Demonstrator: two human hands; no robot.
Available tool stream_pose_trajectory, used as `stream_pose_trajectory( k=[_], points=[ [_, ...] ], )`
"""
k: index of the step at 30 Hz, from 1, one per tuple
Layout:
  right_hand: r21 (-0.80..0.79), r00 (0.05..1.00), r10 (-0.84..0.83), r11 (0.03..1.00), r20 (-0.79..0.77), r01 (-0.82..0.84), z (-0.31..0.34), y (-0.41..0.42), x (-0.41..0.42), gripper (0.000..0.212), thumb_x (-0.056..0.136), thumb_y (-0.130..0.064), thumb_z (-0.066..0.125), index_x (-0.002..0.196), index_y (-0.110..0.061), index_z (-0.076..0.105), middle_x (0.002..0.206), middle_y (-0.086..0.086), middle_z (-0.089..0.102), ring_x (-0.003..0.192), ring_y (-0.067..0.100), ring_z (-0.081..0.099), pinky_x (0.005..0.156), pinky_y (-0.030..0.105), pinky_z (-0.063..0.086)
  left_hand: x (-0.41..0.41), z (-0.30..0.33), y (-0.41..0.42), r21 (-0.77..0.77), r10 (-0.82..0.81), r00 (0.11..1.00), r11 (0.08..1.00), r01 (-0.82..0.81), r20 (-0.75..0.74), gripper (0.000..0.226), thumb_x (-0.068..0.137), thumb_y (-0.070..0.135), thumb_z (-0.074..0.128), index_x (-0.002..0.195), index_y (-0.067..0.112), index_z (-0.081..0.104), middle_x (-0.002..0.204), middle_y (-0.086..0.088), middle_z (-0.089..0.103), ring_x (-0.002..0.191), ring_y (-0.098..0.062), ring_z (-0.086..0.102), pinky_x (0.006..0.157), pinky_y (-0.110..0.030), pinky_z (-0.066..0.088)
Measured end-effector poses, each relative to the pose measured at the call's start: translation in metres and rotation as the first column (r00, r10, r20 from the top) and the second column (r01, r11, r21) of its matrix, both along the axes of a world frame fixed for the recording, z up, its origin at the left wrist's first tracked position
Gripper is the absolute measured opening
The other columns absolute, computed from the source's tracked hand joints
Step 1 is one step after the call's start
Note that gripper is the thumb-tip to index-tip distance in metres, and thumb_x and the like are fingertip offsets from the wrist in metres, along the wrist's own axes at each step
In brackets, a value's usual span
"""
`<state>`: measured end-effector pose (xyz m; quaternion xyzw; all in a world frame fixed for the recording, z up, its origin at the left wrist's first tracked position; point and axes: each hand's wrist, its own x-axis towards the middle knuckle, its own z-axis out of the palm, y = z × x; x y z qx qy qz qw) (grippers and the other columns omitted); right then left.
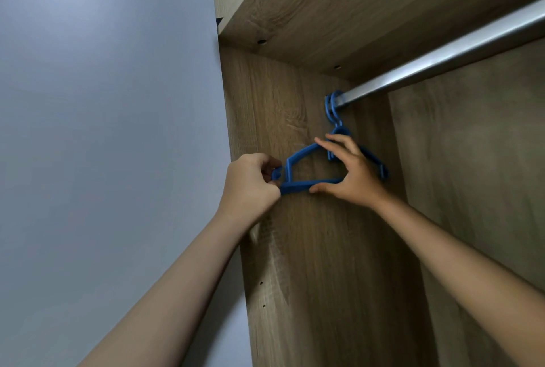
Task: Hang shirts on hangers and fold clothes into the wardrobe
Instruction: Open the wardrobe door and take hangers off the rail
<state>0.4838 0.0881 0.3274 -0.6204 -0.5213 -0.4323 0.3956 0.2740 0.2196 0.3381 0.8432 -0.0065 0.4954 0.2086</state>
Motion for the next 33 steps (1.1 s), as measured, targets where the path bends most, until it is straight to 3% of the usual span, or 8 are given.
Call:
stream_pose_trajectory(
  k=[6, 13, 17, 24, 30, 33],
  points=[
    [0.014, 0.998, -0.001, 1.000, 0.062, 0.000, 0.010, -0.004, 0.002, 0.089, 0.059, -0.052, 0.080, 0.137, -0.029, 0.046, 0.139, -0.005, 0.039, 0.131, 0.004, 0.034, 0.102, 0.009, 0.028, 0.002, 0.000, 0.000, -0.018, 0.008, 0.998, 1.000, -0.006, 0.065, 0.035, 0.080, -0.001, 0.065, 0.111, 0.014, 0.067, 0.102, 0.002, 0.065, 0.092, -0.009, 0.059, 0.068, -0.007, 0.042],
    [0.002, 0.994, 0.008, 1.000, 0.111, -0.009, 0.016, -0.010, -0.003, 0.087, 0.061, -0.053, 0.077, 0.137, -0.027, 0.045, 0.141, 0.002, 0.038, 0.133, 0.012, 0.036, 0.107, 0.024, 0.033, 0.003, 0.000, 0.000, -0.054, -0.009, 0.993, 0.998, 0.015, 0.115, 0.036, 0.080, -0.001, 0.064, 0.111, 0.015, 0.067, 0.099, 0.002, 0.066, 0.091, -0.012, 0.062, 0.075, -0.017, 0.048],
    [0.051, 0.989, -0.013, 0.999, 0.148, 0.005, 0.012, -0.007, -0.005, 0.088, 0.061, -0.056, 0.075, 0.137, -0.022, 0.048, 0.138, 0.001, 0.039, 0.130, 0.009, 0.037, 0.104, 0.013, 0.031, 0.000, -0.003, 0.000, -0.091, -0.017, 0.985, 0.995, 0.033, 0.174, 0.035, 0.080, 0.002, 0.065, 0.110, 0.019, 0.069, 0.099, 0.003, 0.068, 0.087, -0.009, 0.064, 0.078, -0.020, 0.052],
    [0.086, 0.972, -0.055, 0.996, 0.229, 0.036, 0.025, 0.002, 0.000, 0.088, 0.063, -0.061, 0.073, 0.138, -0.022, 0.047, 0.135, 0.006, 0.040, 0.125, 0.009, 0.037, 0.105, 0.008, 0.026, -0.002, 0.005, 0.001, -0.071, 0.023, 0.977, 0.997, -0.008, 0.213, 0.033, 0.079, 0.005, 0.065, 0.108, 0.020, 0.070, 0.098, 0.004, 0.069, 0.089, -0.013, 0.064, 0.086, -0.035, 0.055],
    [0.063, 0.964, -0.061, 0.997, 0.257, 0.046, 0.032, 0.001, -0.012, 0.086, 0.064, -0.061, 0.069, 0.138, -0.024, 0.045, 0.139, 0.010, 0.038, 0.122, 0.008, 0.035, 0.100, 0.003, 0.026, -0.011, 0.003, 0.002, -0.103, 0.033, 0.977, 0.995, -0.012, 0.212, 0.032, 0.079, 0.007, 0.068, 0.107, 0.021, 0.070, 0.096, 0.005, 0.070, 0.086, -0.010, 0.065, 0.085, -0.033, 0.055],
    [0.078, 0.959, -0.056, 0.996, 0.278, 0.035, 0.021, 0.001, -0.029, 0.088, 0.063, -0.064, 0.072, 0.137, -0.023, 0.047, 0.136, 0.012, 0.040, 0.116, 0.008, 0.040, 0.098, 0.005, 0.031, -0.028, -0.004, 0.006, -0.142, 0.035, 0.981, 0.990, -0.007, 0.193, 0.030, 0.079, 0.007, 0.069, 0.104, 0.022, 0.071, 0.094, 0.006, 0.071, 0.083, -0.007, 0.066, 0.080, -0.026, 0.055]
  ],
)
